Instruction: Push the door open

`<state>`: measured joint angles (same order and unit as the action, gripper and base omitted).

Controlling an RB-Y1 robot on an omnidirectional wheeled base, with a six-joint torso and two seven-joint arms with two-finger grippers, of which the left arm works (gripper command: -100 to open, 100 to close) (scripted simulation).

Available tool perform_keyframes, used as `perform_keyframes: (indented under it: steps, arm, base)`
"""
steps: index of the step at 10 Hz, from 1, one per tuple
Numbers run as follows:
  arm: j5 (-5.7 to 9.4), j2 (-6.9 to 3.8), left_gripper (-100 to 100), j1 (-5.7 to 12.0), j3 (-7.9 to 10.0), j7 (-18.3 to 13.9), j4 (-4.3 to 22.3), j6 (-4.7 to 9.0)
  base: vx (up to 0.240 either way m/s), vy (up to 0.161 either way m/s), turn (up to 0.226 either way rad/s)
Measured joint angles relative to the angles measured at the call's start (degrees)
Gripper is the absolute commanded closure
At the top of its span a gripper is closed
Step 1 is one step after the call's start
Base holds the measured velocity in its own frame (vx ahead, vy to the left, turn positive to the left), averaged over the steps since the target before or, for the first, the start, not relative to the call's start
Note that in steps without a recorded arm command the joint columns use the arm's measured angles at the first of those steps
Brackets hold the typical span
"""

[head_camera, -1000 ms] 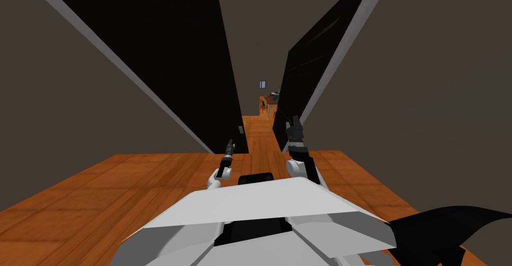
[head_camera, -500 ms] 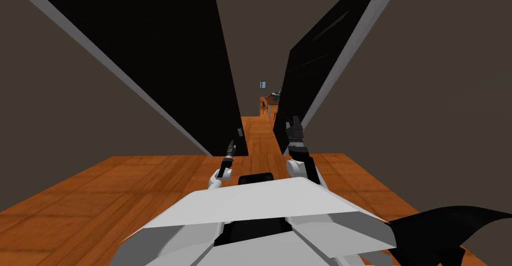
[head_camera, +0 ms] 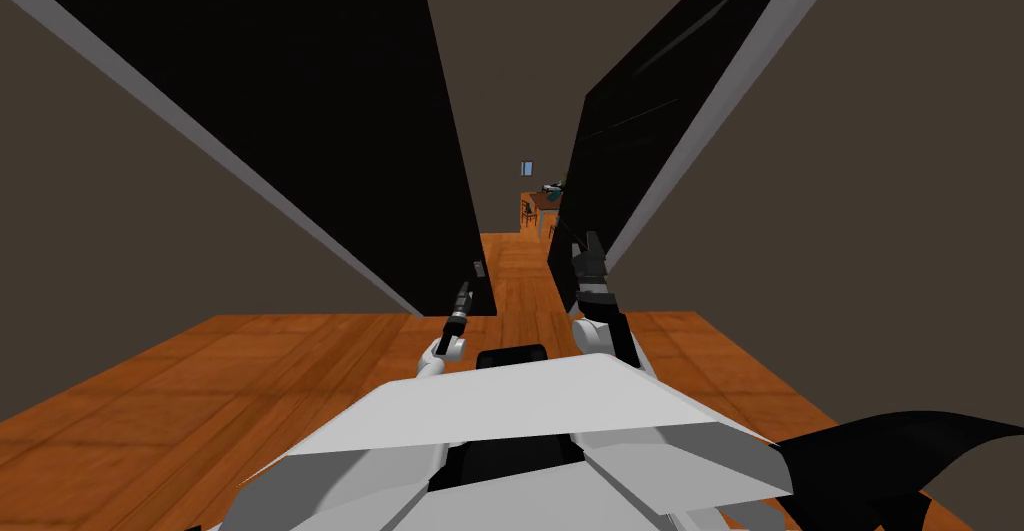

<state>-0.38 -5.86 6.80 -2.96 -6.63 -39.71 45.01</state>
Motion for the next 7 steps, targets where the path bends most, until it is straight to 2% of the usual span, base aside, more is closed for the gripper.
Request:
perform_keyframes:
  steps: [2, 7]
  arm:
    - [-0.05, 0.00, -100, 0.27, -0.08, 0.00, 0.86, 0.15]
    - [0.19, 0.13, -100, 0.50, 0.45, 0.42, 1.42, 0.29]
  base:
    - [0.078, -0.014, -0.012]
    - [0.185, -0.004, -0.025]
